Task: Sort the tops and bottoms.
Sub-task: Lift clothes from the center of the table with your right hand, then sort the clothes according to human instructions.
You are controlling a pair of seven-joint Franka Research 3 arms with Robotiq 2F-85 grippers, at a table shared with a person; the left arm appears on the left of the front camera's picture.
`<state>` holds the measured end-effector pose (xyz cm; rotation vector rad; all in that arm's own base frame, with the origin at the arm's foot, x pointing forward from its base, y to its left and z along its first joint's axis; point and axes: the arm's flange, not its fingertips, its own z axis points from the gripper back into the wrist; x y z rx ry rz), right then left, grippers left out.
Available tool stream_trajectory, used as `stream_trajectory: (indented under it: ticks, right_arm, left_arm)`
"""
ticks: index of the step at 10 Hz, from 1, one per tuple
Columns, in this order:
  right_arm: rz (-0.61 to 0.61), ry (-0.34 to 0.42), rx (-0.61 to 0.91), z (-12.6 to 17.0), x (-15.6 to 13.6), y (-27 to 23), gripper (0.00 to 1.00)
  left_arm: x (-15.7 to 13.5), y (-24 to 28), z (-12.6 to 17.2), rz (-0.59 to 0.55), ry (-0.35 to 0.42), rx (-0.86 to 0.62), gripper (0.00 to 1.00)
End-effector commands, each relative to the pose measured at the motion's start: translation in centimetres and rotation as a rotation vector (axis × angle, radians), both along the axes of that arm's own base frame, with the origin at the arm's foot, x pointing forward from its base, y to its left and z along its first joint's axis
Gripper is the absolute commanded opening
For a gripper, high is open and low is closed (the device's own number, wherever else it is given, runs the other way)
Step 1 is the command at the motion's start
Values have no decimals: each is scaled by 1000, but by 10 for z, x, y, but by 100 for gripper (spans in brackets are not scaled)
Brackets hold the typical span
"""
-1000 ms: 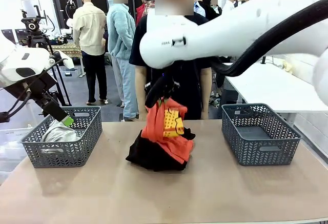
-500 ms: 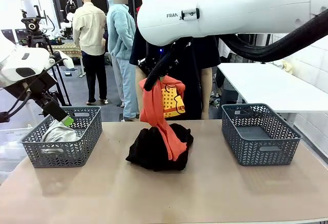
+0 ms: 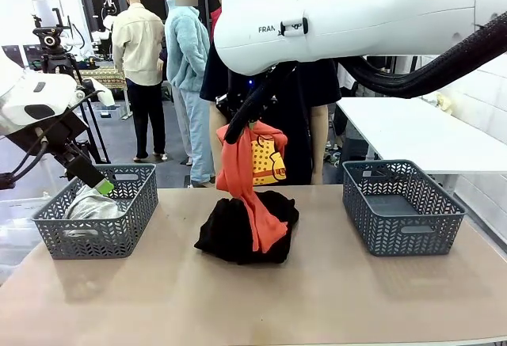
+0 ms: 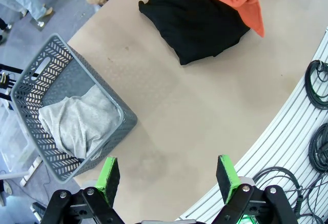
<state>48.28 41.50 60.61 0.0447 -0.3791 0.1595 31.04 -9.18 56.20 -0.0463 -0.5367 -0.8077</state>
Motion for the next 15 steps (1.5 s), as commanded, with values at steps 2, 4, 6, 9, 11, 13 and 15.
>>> stream_trajectory:
  ticks: [2, 4, 6, 9, 11, 13, 15]
  right_arm:
    - [-1, -5, 1, 5, -2, 2, 0]
    - [-1, -5, 1, 5, -2, 2, 0]
    - [-1, -5, 1, 5, -2, 2, 0]
    - [-1, -5, 1, 5, -2, 2, 0]
    - [-1, -5, 1, 5, -2, 2, 0]
    - [-1, -5, 1, 5, -2, 2, 0]
    - [-1, -5, 1, 5, -2, 2, 0]
  left_arm:
    - [-2, 0, -2, -3, 2, 7, 98]
    - [-2, 0, -2, -3, 2, 7, 98]
    - [-2, 0, -2, -3, 2, 7, 98]
    - [-2, 0, -2, -3, 2, 7, 98]
    - [-2, 0, -2, -3, 2, 7, 98]
    - [-2, 0, -2, -3, 2, 7, 98]
    - [-2, 0, -2, -3, 2, 7, 98]
